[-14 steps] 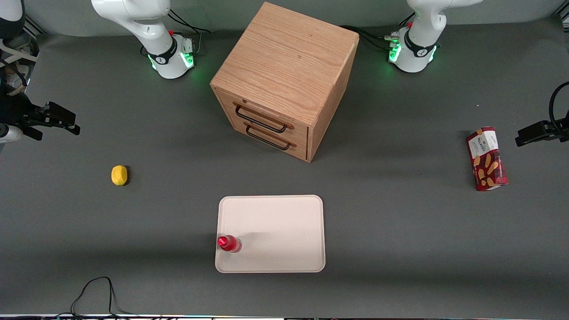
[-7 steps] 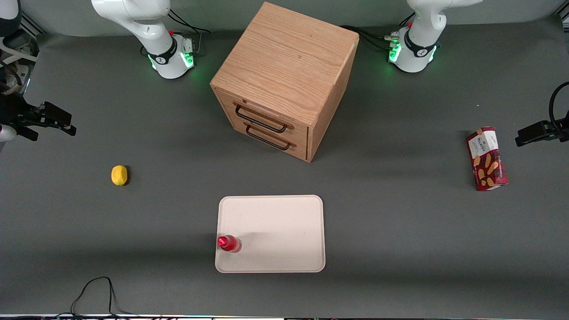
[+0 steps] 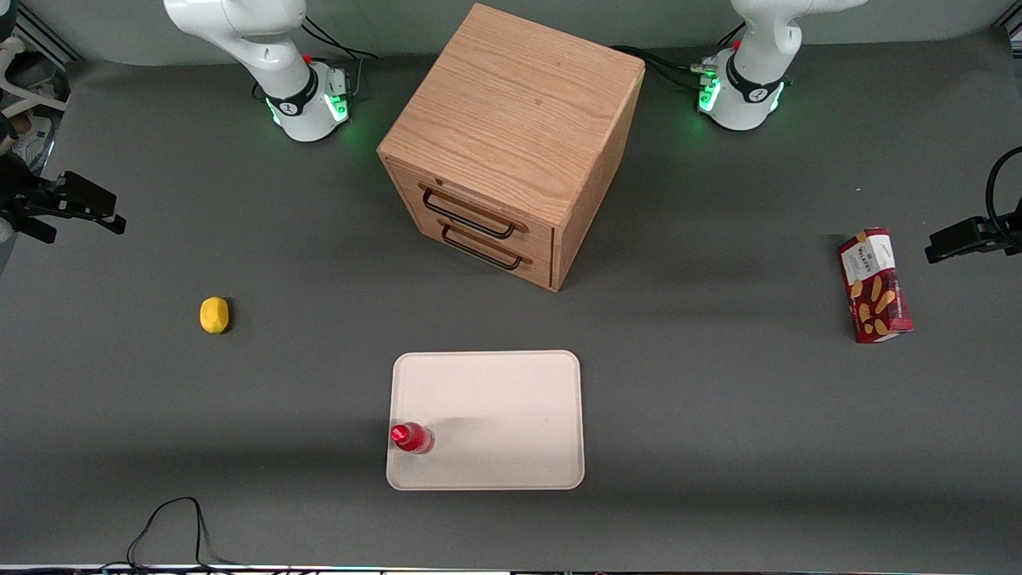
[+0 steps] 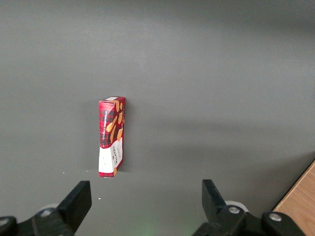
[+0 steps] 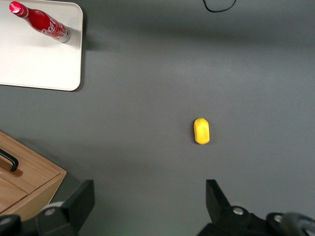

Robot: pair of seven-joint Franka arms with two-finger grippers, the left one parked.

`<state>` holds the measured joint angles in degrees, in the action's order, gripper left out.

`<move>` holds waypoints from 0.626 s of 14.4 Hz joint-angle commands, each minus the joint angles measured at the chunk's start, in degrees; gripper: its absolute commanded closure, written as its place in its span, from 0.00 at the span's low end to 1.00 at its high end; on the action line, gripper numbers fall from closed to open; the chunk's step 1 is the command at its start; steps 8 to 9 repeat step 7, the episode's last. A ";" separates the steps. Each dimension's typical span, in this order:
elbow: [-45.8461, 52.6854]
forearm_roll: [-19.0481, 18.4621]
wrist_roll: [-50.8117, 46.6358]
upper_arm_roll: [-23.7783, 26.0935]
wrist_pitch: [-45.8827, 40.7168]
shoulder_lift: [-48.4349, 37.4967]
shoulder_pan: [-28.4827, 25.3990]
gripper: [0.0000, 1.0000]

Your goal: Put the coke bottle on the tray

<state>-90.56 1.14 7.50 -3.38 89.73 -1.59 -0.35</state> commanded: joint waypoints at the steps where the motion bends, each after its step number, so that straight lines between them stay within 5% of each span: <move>1: -0.66 -0.88 1.03 -0.75 -0.61 -0.17 -0.62 0.00; 9: -0.49 -2.28 1.20 -0.75 -0.79 0.01 -1.06 0.00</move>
